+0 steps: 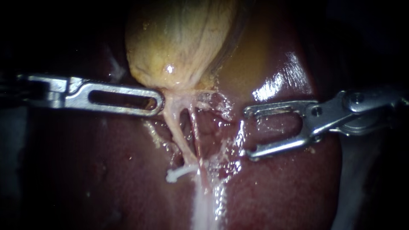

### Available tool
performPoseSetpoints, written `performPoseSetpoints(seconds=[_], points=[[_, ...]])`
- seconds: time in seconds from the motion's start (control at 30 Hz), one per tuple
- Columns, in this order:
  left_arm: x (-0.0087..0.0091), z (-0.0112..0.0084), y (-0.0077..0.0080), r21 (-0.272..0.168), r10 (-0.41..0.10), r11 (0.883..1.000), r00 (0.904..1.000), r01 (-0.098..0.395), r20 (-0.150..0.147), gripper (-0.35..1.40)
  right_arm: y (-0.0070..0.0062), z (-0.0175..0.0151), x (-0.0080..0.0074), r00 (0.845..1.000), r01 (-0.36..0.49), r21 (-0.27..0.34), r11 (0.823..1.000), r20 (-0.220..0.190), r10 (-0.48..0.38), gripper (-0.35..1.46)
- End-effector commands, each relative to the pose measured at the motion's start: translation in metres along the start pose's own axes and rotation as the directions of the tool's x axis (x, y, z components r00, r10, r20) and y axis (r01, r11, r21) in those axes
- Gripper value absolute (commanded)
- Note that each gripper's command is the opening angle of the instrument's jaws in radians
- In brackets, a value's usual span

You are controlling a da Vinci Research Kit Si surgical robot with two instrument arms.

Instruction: Going back first clip left tube

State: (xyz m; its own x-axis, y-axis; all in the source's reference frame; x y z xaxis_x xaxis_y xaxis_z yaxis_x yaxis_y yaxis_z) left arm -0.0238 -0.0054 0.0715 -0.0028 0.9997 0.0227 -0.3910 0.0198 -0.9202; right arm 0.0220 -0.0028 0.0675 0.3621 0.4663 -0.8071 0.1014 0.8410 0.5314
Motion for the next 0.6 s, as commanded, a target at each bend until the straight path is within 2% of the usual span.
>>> performPoseSetpoints(seconds=[0.03,0.37,0.6], points=[[-0.0002,0.0002,-0.0002,0.0,0.001,1.0,1.0,-0.001,0.001,-0.35,-0.0001,0.0,0.0,1.0,0.0,0.0,1.0,0.0,0.0,0.5],[-0.0012,0.0041,-0.0027,0.009,0.017,1.0,0.9995,-0.018,0.028,-0.35,-0.0002,-0.0002,0.0,1.0,0.0,0.0,1.0,0.0,0.0,0.5],[-0.0006,0.0063,-0.003,0.016,0.017,1.0,0.9993,-0.018,0.033,-0.35,-0.0002,-0.0002,0.0,1.0,0.0,0.0,1.0,0.0,0.0,0.5]])
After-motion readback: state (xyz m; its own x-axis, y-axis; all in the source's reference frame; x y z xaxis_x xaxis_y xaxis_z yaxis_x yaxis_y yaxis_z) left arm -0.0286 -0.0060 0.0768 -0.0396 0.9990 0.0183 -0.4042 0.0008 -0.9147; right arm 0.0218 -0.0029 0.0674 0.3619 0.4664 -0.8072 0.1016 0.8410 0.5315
